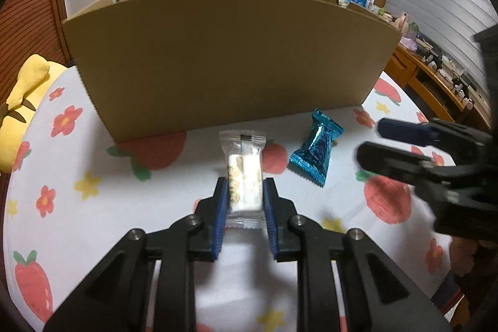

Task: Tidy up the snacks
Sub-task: 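Grasp the clear white bar with the left tool while the right tool grasps the teal candy, then lift both held snacks and carry them over the cardboard box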

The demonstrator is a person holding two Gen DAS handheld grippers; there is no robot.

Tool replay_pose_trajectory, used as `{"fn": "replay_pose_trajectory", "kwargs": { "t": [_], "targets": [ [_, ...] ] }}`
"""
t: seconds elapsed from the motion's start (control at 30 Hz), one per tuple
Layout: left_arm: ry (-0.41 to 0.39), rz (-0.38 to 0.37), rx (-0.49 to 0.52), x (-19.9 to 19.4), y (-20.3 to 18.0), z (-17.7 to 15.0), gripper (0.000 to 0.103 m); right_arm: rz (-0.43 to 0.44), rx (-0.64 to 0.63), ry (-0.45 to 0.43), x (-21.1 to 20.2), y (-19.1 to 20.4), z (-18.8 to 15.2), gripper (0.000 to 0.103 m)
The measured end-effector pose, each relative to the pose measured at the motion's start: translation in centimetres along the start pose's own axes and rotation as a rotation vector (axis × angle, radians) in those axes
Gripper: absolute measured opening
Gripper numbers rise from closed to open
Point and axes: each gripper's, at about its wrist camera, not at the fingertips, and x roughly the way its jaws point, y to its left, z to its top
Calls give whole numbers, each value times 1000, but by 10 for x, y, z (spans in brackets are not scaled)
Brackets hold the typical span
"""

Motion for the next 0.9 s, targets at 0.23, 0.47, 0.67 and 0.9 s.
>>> {"fn": "replay_pose_trajectory", "kwargs": {
  "t": [0.23,0.47,0.67,0.9],
  "targets": [
    [-28,-10,2,-15,1,-2,20,13,16,85,33,0,2,57],
    [-57,-19,-13,-37,14,-7,20,7,35,98,48,1,10,55],
    [-60,-17,-23,-42,21,-12,20,-51,-38,95,57,17,13,42],
    [-61,-18,-37,-44,25,-14,20,-123,-116,93,59,22,10,21]
  ]
}}
